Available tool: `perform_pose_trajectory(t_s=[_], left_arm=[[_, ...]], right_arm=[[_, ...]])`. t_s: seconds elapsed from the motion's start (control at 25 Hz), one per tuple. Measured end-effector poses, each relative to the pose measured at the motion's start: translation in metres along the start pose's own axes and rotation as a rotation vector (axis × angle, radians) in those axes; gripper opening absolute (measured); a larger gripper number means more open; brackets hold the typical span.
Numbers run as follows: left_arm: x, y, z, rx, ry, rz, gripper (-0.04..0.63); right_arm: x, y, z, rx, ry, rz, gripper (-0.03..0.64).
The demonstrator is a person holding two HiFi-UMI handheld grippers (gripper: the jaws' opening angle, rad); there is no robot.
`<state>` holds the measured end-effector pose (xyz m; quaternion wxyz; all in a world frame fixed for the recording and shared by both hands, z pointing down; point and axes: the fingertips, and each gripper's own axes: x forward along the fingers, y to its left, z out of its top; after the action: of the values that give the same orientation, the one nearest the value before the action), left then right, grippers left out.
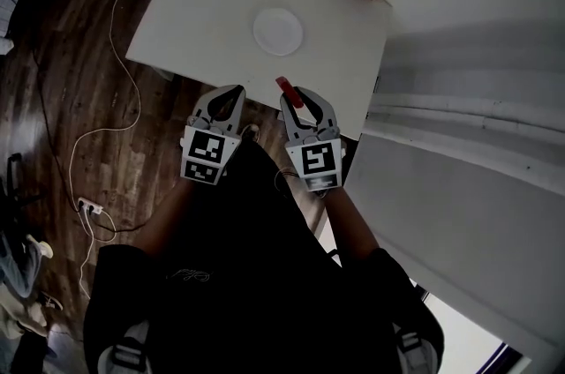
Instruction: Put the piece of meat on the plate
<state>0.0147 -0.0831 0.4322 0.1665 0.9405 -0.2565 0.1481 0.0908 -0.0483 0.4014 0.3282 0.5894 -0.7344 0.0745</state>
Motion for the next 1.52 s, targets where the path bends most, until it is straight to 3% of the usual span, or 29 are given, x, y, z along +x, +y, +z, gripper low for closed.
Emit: perform_pose_trajectory(t_s=[0.36,0.6,0.84,1.24,1.52], left_arm=[[0.049,0.017,-0.004,0.018,0.071,-0.018,0.002],[0.078,0.026,-0.009,-0.014,0.134,-0.014,0.002],[0.114,0.029,-0.026,-0.063,0.175,-0.005,0.002],[0.141,0.033,-0.042,-0.077,0.213,0.004,0.003],[0.149,0.03,-0.053,-0.108,0.233,0.001,0.002]], right_arm=[[0.052,-0.032,-0.019,-0.042,0.053,0.053,0.101],[0.08,-0.046,-0.028,-0.202,0.15,0.064,0.103],[0.103,-0.063,-0.058,-0.205,0.205,0.075,0.103],[0.135,-0.078,-0.083,-0.392,0.291,0.077,0.101],[0.155,-0.08,-0.097,-0.399,0.341,0.111,0.101]])
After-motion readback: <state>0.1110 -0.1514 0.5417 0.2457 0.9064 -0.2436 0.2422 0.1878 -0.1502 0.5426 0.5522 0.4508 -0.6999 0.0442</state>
